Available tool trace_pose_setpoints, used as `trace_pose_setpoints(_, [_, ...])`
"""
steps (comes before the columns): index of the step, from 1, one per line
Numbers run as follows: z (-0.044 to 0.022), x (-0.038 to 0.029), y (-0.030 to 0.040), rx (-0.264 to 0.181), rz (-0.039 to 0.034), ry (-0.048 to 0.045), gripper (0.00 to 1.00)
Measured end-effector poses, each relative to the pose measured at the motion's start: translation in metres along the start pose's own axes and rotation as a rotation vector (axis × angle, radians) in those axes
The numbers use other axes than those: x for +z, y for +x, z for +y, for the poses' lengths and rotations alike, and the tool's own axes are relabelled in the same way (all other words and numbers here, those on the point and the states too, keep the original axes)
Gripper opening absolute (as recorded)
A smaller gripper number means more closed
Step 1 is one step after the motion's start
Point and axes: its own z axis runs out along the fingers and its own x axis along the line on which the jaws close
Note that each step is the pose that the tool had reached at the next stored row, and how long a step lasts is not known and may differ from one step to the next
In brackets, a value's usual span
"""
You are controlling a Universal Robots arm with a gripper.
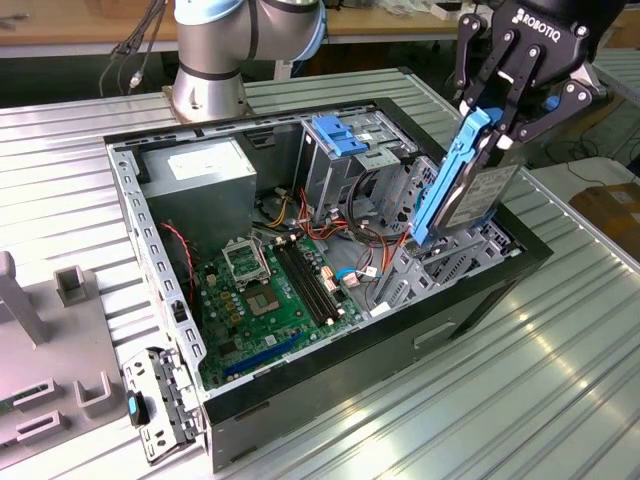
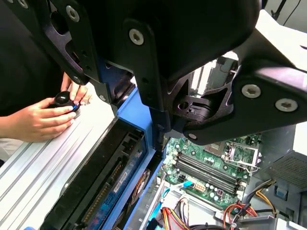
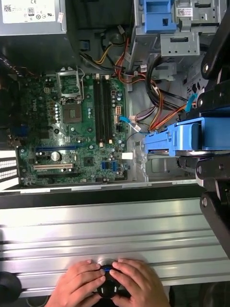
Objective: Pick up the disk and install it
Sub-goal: 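Insert the disk into the insertion slot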
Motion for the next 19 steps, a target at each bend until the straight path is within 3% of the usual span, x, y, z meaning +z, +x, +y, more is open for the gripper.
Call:
trace_pose_setpoints(3, [-0.0036, 0.0088, -0.0005, -0.001, -0.0001, -0.0005, 0.37])
trace_pose_setpoints(5, [-0.0041, 0.0112, -0.0007, -0.001, 0.0000, -0.0007, 0.37])
trace_pose_setpoints(13, [-0.0057, 0.0149, -0.0022, -0.004, -0.0002, -0.0006, 0.37])
trace_pose_setpoints(19, [-0.0064, 0.0182, -0.0024, -0.029, -0.0004, 0.0004, 0.37])
